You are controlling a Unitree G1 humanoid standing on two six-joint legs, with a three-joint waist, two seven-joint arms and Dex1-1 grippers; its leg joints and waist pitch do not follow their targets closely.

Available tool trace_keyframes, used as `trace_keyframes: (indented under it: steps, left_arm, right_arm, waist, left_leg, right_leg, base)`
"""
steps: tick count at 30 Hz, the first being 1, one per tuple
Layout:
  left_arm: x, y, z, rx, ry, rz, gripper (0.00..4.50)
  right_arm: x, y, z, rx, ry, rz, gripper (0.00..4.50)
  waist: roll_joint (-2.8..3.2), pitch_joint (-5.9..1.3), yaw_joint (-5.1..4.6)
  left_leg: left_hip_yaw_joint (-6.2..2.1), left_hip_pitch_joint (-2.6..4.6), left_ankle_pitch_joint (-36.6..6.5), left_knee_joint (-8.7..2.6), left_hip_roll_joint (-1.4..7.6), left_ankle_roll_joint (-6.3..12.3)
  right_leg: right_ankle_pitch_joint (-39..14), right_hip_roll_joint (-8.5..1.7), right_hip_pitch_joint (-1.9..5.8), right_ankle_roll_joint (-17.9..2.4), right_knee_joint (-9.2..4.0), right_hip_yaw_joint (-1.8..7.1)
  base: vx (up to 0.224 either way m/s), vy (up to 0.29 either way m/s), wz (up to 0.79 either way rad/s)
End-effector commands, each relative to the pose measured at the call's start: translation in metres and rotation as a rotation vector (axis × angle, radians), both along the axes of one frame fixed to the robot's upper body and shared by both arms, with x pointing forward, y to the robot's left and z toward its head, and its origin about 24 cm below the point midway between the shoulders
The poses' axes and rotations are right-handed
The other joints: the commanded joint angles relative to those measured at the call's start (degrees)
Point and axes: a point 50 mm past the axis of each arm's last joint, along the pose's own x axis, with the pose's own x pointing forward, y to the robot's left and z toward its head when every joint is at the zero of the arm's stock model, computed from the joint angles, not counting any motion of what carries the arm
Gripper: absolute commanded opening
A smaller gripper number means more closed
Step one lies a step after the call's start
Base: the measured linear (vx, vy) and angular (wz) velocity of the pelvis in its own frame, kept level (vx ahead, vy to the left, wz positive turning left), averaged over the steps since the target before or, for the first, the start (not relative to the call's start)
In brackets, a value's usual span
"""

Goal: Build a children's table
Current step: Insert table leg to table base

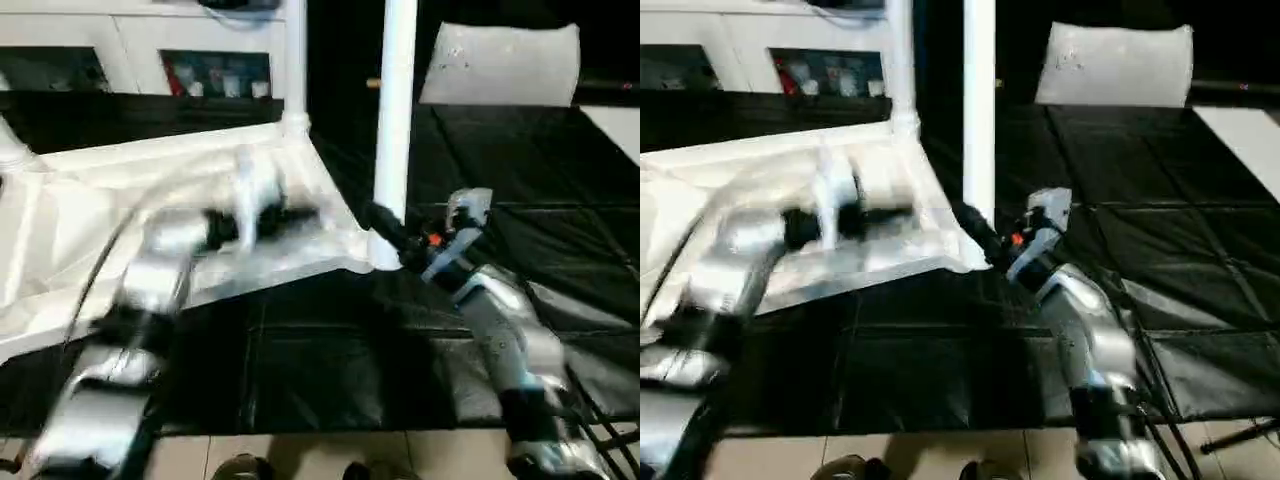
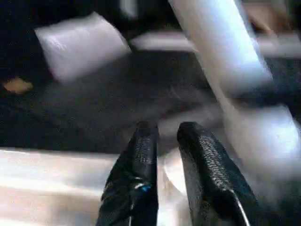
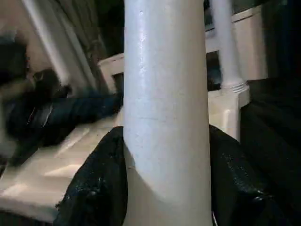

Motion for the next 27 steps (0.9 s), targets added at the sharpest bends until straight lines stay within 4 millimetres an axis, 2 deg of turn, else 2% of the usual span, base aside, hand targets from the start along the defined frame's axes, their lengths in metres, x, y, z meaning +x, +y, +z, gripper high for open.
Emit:
trace_keyframes:
  steps: [1, 5, 6, 8, 10, 11, 12, 15, 17, 20, 24, 25, 27]
  left_arm:
    - [0.007, 0.0, 0.005, -0.004, 0.006, 0.101, 1.26]
    - [0.013, -0.018, 0.019, -0.049, -0.009, 0.157, 1.36]
    - [0.015, -0.031, 0.031, -0.082, -0.024, 0.154, 1.36]
    - [0.012, -0.042, 0.04, -0.124, -0.027, 0.121, 1.42]
    - [0.001, -0.062, 0.052, -0.168, -0.039, 0.009, 1.42]
    - [-0.001, -0.064, 0.054, -0.168, -0.042, -0.007, 1.42]
    - [-0.009, -0.072, 0.057, -0.163, -0.055, -0.068, 1.42]
    - [-0.019, -0.083, 0.06, -0.15, -0.068, -0.138, 1.42]
    - [-0.025, -0.088, 0.061, -0.14, -0.074, -0.17, 1.42]
    - [-0.03, -0.093, 0.061, -0.138, -0.067, -0.194, 1.42]
    - [-0.035, -0.094, 0.058, -0.125, -0.061, -0.225, 1.42]
    - [-0.036, -0.093, 0.057, -0.129, -0.062, -0.222, 1.42]
    - [-0.028, -0.085, 0.053, -0.134, -0.048, -0.149, 1.42]
  right_arm:
    - [-0.003, 0.004, 0.005, -0.002, -0.019, 0.038, 1.9]
    - [-0.005, 0.01, 0.0, -0.042, 0.0, 0.061, 1.9]
    - [-0.005, 0.013, -0.003, -0.071, 0.017, 0.066, 1.9]
    - [-0.004, 0.014, -0.006, -0.093, 0.036, 0.054, 1.9]
    - [-0.002, 0.013, -0.01, -0.132, 0.071, 0.023, 1.9]
    - [-0.001, 0.013, -0.01, -0.135, 0.075, 0.019, 1.9]
    - [-0.001, 0.012, -0.011, -0.143, 0.08, 0.008, 1.9]
    - [0.0, 0.011, -0.012, -0.15, 0.082, -0.003, 1.9]
    - [0.0, 0.011, -0.012, -0.157, 0.082, -0.009, 1.9]
    - [0.001, 0.01, -0.013, -0.166, 0.084, -0.017, 1.9]
    - [0.002, 0.01, -0.013, -0.171, 0.083, -0.024, 1.9]
    - [0.002, 0.01, -0.012, -0.171, 0.078, -0.029, 1.9]
    - [0.004, 0.009, -0.01, -0.171, 0.068, -0.046, 1.9]
  waist:
    - [-0.73, -4.71, 0.25]
    - [-0.84, -4.93, 0.5]
    - [-0.78, -5.05, 0.61]
    - [-0.98, -5.21, 0.72]
    - [-1.11, -5.31, 0.86]
    - [-1.12, -5.35, 1.0]
    - [-0.9, -5.25, 1.08]
    - [-1.11, -5.24, 1.2]
    - [-0.96, -5.17, 1.23]
    - [-1.06, -5.09, 1.12]
    - [-0.94, -5.12, 1.04]
    - [-0.72, -5.11, 1.07]
    - [-0.73, -5.12, 0.94]
  left_leg:
    - [-2.81, 1.24, -7.03, -3.74, 6.3, 4.06]
    - [-2.7, 1.01, -5.44, -3.46, 6.05, 4.54]
    - [-2.74, 1.0, -4.91, -3.41, 6.13, 4.76]
    - [-2.8, 0.92, -3.64, -3.33, 6.22, 5.3]
    - [-2.77, 0.88, -3.13, -3.23, 6.22, 5.56]
    - [-2.73, 0.76, -2.52, -3.13, 6.06, 5.81]
    - [-2.72, 0.79, -2.51, -3.14, 6.09, 5.99]
    - [-2.58, 0.73, -2.81, -3.0, 5.96, 6.17]
    - [-2.64, 0.72, -3.24, -3.02, 5.92, 6.03]
    - [-2.66, 0.83, -4.36, -3.09, 5.91, 5.38]
    - [-2.78, 0.93, -4.93, -3.14, 6.08, 4.82]
    - [-2.83, 0.94, -5.05, -3.16, 6.13, 4.61]
    - [-2.77, 0.98, -5.31, -3.16, 6.06, 4.36]
  right_leg:
    - [-13.64, -8.04, 3.21, -8.36, -5.04, 5.17]
    - [-12.58, -7.92, 3.31, -7.82, -4.98, 5.08]
    - [-11.16, -7.91, 3.31, -8.17, -4.82, 5.05]
    - [-8.01, -7.92, 3.38, -8.93, -4.45, 5.05]
    - [-6.27, -8.16, 3.53, -9.85, -4.2, 5.03]
    - [-5.59, -8.13, 3.59, -10.32, -4.12, 5.0]
    - [-5.78, -8.16, 3.56, -10.39, -4.2, 5.03]
    - [-6.67, -7.95, 3.6, -9.93, -4.39, 5.01]
    - [-7.84, -7.85, 3.64, -9.45, -4.56, 4.94]
    - [-10.37, -7.7, 3.63, -8.6, -4.88, 4.87]
    - [-10.69, -7.73, 3.57, -8.16, -4.88, 4.91]
    - [-10.57, -7.74, 3.54, -8.31, -4.82, 4.92]
    - [-10.17, -7.6, 3.49, -8.49, -4.86, 4.91]
  base:
    - [0.0, 0.0, 0.0]
    - [0.0, 0.0, 0.0]
    - [0.0, 0.0, 0.0]
    - [0.0, 0.0, 0.0]
    - [0.0, 0.0, 0.0]
    - [0.0, 0.0, 0.0]
    - [0.0, 0.0, 0.0]
    - [0.0, 0.0, 0.0]
    - [0.0, 0.0, 0.0]
    - [0.0, 0.0, 0.0]
    - [0.0, 0.0, 0.0]
    - [0.0, 0.0, 0.0]
    - [0.0, 0.0, 0.0]
